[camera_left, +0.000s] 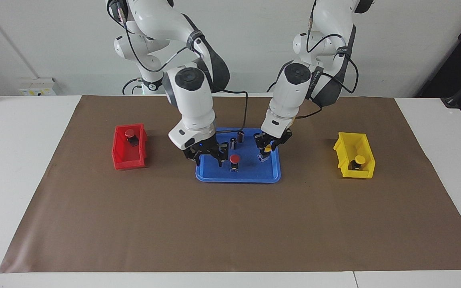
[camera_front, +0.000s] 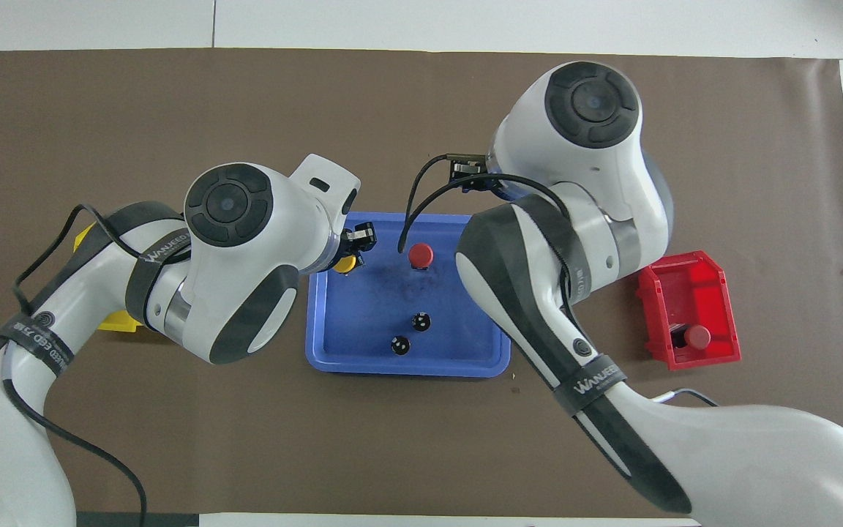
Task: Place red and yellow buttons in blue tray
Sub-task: 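Release the red button in the tray while the left gripper releases yellow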
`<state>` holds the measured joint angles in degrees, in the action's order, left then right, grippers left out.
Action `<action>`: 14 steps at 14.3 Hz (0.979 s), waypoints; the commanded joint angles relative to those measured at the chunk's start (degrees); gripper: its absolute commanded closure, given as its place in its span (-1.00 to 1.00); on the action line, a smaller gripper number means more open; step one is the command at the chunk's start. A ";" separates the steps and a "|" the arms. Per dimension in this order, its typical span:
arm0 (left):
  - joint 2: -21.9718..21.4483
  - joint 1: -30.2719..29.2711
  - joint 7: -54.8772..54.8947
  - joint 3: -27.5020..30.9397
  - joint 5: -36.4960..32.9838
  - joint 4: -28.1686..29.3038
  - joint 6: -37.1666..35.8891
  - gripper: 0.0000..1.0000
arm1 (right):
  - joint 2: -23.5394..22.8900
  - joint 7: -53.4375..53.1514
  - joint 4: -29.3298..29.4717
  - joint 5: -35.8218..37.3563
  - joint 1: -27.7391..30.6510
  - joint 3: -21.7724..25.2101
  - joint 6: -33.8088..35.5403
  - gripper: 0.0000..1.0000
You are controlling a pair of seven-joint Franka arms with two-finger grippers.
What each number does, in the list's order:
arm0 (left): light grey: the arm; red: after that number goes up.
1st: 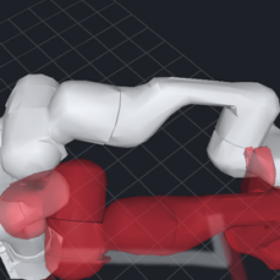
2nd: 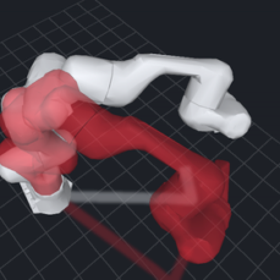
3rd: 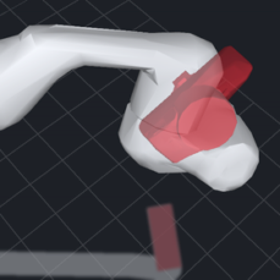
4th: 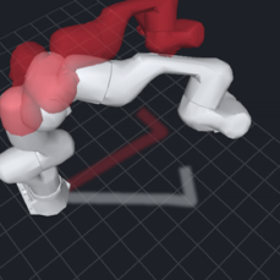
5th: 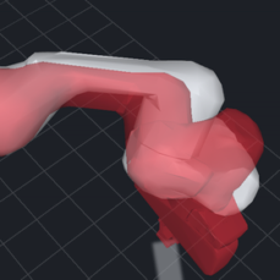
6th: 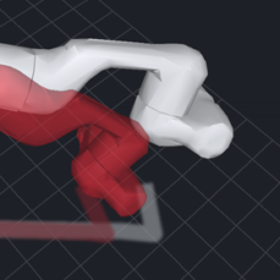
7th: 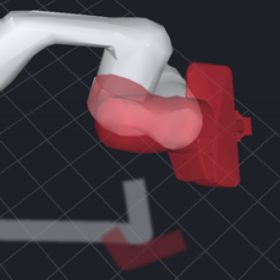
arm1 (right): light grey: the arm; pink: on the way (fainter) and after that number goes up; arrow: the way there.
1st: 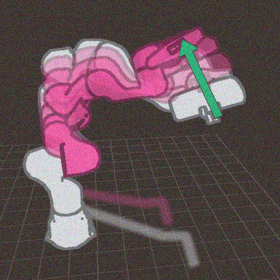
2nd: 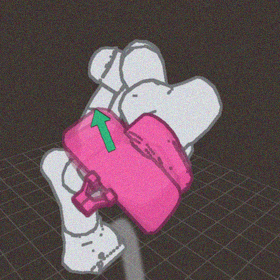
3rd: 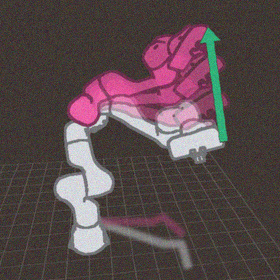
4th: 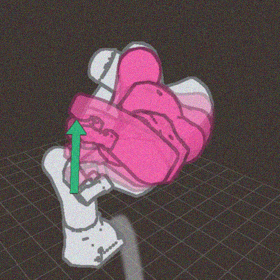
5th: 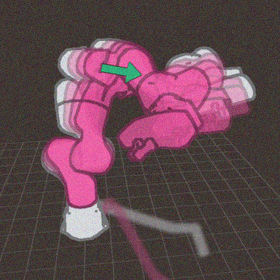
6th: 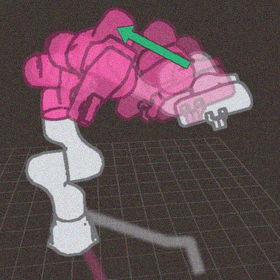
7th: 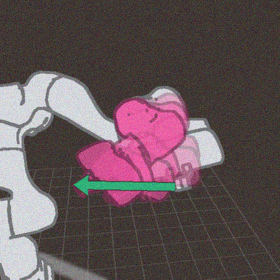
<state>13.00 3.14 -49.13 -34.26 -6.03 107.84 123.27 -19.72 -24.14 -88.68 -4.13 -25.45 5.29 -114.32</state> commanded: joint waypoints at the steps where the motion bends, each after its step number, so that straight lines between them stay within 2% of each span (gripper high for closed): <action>1: 6.76 1.26 -6.40 -1.42 -6.61 -4.56 0.04 0.97 | 3.10 8.38 -5.35 0.70 6.09 -0.72 0.15 -0.55; 3: 9.40 1.96 -8.78 -1.69 -9.52 -5.53 -0.13 0.97 | 5.82 11.56 -10.78 0.61 7.25 -0.63 0.15 -0.54; 5: 10.73 2.58 -11.07 -1.78 -11.72 -5.54 0.13 0.97 | 7.50 17.35 -13.44 0.61 9.88 -0.72 0.24 -0.54; 11: 11.08 3.28 -12.57 -2.74 -11.90 -5.97 0.13 0.97 | 15.84 34.31 -24.86 0.53 18.32 -0.72 -0.29 -0.54; 14: 11.08 3.28 -12.92 -2.92 -11.99 -5.80 0.31 0.97 | 19.01 37.32 -29.86 0.44 20.18 -0.63 -1.08 -0.54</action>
<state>23.11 5.93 -60.56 -37.18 -16.60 103.18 123.64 -4.68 11.72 -112.75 -4.10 -5.99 5.37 -113.44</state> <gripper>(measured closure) 0.573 0.225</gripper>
